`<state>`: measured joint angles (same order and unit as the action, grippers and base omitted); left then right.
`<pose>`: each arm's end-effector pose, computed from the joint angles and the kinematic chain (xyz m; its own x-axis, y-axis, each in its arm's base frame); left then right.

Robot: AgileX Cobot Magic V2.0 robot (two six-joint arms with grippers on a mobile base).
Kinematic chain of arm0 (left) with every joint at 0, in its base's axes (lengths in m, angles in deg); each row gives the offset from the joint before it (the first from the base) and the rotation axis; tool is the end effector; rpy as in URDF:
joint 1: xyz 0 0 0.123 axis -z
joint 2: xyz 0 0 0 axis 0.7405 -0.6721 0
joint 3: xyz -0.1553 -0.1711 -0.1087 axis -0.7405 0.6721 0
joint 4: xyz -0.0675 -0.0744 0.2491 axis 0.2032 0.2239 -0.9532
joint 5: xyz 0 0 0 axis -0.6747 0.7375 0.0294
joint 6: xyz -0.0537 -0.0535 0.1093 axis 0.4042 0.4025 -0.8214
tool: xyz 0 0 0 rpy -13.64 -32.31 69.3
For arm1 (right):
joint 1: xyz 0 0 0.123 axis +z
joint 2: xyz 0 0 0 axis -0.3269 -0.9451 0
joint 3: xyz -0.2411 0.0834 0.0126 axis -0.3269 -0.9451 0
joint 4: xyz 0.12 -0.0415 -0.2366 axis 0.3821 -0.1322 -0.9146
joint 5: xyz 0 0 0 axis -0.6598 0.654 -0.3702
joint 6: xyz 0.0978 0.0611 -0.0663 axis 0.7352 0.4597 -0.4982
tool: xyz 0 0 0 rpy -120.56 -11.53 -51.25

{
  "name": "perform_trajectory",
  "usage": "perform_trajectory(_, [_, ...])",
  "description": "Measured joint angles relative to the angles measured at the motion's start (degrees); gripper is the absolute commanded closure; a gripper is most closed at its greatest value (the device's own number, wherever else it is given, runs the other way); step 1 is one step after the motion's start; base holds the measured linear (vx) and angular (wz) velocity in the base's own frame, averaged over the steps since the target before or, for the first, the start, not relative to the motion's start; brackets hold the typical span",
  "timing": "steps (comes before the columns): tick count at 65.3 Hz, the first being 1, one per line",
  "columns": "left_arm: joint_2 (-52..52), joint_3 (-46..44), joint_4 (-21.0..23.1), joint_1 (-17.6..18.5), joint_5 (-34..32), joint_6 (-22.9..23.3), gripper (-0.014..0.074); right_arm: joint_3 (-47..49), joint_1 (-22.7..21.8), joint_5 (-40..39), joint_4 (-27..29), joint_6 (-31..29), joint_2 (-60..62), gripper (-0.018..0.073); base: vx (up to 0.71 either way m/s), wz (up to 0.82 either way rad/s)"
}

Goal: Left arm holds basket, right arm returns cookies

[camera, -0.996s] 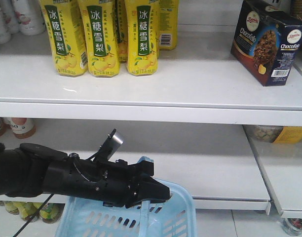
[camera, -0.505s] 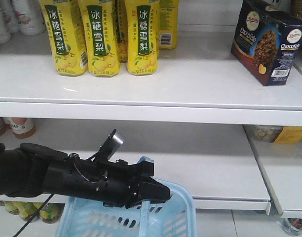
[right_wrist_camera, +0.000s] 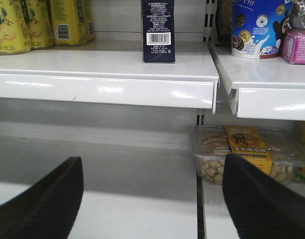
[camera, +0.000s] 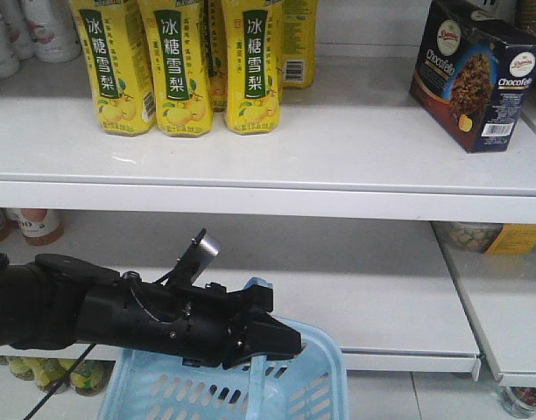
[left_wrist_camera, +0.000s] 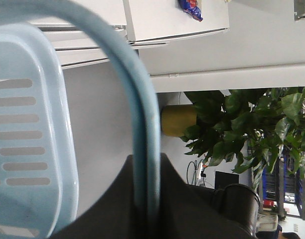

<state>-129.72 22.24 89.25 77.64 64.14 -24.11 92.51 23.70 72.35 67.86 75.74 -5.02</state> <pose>0.2470 -0.2536 0.1399 -0.9877 -0.0345 -0.1527 0.1218 0.4433 -0.8881 0.1211 0.0113 0.2661 -0.0597 -0.0201 -0.9980 -0.0930 0.9956 -0.0145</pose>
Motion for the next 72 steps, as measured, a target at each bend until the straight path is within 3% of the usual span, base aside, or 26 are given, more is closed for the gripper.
perform_trajectory(5, [0.0,0.0,0.0,0.0,0.0,0.0,0.0603,0.0,0.0,0.0,0.1,0.0,0.0,0.0026,0.00,0.00])
perform_trajectory(11, [0.0,0.0,0.0,0.0,0.0,0.0,0.0603,0.0,0.0,0.0,0.0,0.0,0.0,0.0125,0.00,0.00])
perform_trajectory(25, [0.0,0.0,0.0,0.0,0.0,0.0,0.0603,0.0,0.0,1.8,-1.0,0.0,0.0,0.0573,0.00,0.00])
perform_trajectory(72, [0.0,0.0,0.0,0.0,0.0,0.0,0.0603,-0.1,0.0,2.4,-1.2,0.0,0.0,0.0568,0.00,0.00])
